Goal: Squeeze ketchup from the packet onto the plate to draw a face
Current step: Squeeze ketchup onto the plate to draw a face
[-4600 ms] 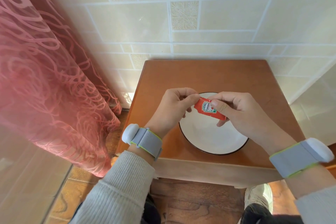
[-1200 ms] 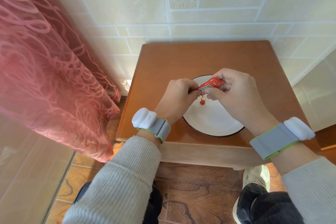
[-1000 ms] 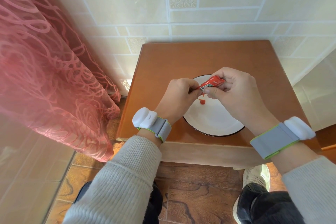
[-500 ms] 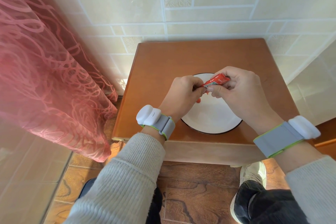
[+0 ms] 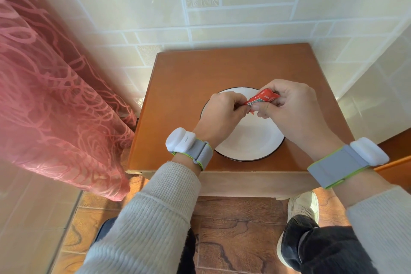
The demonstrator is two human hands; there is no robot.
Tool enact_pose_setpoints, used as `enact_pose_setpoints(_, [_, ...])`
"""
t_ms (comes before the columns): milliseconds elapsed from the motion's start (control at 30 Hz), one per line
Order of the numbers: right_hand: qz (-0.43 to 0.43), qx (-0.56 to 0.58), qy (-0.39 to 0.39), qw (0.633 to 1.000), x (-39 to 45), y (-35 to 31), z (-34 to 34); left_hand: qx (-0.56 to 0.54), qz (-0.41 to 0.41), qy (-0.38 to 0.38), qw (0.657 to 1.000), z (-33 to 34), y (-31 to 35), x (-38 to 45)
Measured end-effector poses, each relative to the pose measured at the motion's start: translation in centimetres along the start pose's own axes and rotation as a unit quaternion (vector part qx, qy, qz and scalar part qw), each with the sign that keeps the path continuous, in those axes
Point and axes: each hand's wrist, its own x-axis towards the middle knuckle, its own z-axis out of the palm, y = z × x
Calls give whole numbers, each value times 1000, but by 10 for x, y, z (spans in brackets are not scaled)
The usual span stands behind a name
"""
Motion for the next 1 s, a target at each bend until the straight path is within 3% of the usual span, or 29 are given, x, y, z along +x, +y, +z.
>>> enact_pose_setpoints(1000, [8, -23, 11, 1000, 0, -1, 1, 11, 4, -8, 1000, -1, 3, 1])
